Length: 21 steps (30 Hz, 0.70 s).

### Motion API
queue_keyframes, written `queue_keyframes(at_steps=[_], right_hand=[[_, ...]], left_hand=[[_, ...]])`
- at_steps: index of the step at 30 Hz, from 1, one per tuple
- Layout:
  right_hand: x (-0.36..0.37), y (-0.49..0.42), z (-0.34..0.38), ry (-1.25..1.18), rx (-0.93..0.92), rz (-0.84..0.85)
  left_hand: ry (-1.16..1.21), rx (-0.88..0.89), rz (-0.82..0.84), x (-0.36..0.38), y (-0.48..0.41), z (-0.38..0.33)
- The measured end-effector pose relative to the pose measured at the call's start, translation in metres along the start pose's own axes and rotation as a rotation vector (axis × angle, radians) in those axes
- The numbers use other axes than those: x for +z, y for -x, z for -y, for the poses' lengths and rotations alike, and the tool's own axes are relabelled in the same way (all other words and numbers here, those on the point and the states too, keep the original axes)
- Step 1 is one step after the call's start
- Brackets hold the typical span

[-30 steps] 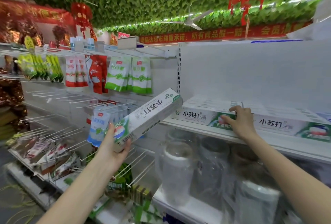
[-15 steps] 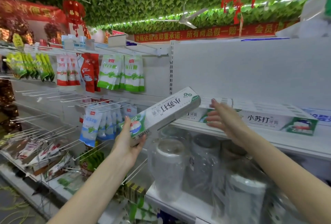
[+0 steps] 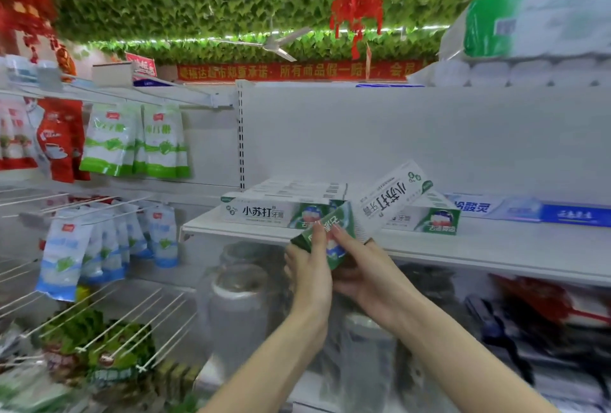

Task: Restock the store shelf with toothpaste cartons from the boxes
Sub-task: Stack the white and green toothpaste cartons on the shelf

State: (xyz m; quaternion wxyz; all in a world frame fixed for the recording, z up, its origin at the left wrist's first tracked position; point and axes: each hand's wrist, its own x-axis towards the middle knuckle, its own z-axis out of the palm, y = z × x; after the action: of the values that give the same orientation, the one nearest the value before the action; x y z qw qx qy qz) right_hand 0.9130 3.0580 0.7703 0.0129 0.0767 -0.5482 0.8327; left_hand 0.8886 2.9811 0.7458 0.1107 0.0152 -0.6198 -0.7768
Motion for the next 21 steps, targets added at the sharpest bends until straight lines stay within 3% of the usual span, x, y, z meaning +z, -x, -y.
queue_keyframes(at_steps=[4, 7, 13, 16, 21], right_hand=[[-0.03, 0.011, 0.018, -0.02, -0.064, 0.0], [-0.059, 0.016, 0.037, 0.187, -0.119, -0.041], [-0.141, 0.007, 0.094, 0.723, -0.292, -0.224], [-0.177, 0.005, 0.116, 0.94, -0.279, -0.188], [-0.205, -0.011, 0.119, 1.098, -0.208, -0.12]], left_hand=[[-0.077, 0.005, 0.155, 0.021, 0.009, 0.009], [-0.045, -0.011, 0.236, 0.027, 0.011, 0.02], [0.062, 0.02, 0.216, 0.006, 0.0, 0.017], [0.033, 0.08, 0.176, -0.008, -0.011, 0.015], [-0.082, 0.201, 0.121, -0.012, -0.033, 0.012]])
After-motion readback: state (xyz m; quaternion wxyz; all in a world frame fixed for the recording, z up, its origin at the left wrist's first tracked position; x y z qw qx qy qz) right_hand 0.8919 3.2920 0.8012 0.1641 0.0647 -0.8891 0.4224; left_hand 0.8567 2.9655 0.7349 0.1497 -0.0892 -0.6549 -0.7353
